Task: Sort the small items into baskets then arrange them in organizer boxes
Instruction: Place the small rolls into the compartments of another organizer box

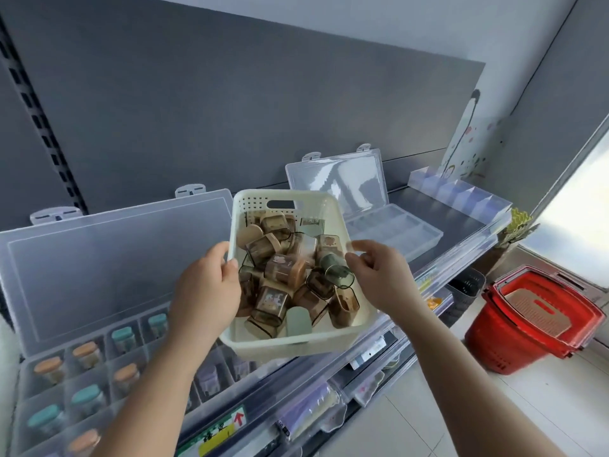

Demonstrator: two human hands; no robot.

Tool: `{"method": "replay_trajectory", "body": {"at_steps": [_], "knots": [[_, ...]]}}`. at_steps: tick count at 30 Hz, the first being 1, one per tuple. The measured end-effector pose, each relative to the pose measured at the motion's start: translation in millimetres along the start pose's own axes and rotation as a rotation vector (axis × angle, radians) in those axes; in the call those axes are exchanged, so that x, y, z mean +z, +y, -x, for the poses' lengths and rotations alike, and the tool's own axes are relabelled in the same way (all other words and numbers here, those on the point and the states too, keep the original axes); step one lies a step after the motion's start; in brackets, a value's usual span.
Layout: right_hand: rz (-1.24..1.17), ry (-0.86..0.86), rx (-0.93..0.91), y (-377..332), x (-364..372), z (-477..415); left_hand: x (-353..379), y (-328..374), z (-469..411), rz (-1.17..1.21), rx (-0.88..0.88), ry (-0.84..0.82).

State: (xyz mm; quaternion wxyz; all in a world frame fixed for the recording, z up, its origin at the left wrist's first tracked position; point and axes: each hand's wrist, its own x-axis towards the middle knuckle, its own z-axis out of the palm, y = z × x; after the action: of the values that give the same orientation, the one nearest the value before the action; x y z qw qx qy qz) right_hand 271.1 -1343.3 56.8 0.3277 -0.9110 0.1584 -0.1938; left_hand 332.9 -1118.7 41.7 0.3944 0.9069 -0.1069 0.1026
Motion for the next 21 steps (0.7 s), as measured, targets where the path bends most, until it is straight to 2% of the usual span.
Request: {"method": "replay_trajectory", "body": {"at_steps": [7,21], "knots": [[-0.065,-0.135,-0.039,37,17,-58,28,14,-20,-0.063,-0.106,0.035],[-0.321,-0.459,-0.225,108,21,-138,94,80,-9,-0.201,-0.351,0.284]]}}
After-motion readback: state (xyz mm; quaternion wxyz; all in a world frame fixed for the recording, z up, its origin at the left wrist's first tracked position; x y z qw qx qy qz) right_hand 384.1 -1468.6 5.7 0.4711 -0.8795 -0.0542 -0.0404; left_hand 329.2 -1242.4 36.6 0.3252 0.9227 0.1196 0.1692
